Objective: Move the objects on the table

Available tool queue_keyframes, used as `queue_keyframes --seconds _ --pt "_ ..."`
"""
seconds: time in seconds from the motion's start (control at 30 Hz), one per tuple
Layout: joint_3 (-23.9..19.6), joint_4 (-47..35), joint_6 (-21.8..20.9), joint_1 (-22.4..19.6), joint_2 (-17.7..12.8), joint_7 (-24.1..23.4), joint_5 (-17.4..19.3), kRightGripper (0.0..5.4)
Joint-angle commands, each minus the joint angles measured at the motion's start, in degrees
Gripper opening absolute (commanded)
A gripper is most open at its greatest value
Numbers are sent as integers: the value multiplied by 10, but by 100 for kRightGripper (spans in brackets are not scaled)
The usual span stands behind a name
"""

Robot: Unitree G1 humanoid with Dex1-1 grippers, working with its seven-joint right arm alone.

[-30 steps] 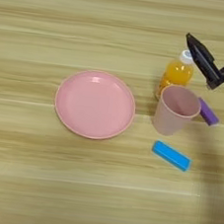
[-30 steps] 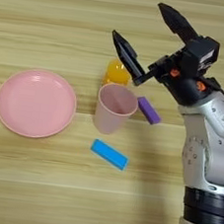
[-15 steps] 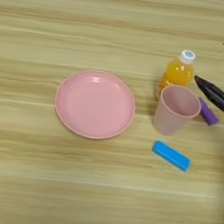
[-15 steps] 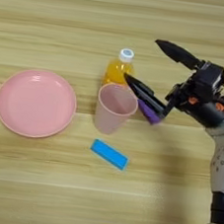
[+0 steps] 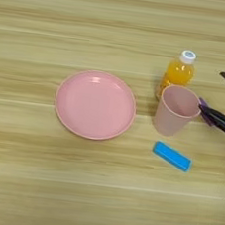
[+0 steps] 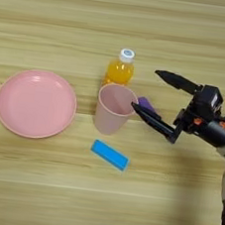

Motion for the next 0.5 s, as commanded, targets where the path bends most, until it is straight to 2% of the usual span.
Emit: queue_keyframes --seconds 0.03,0.5 --pt "0 13 -30 -38 -41 -6 -23 538" --pt "28 109 -86 -60 -35 -6 -84 538"
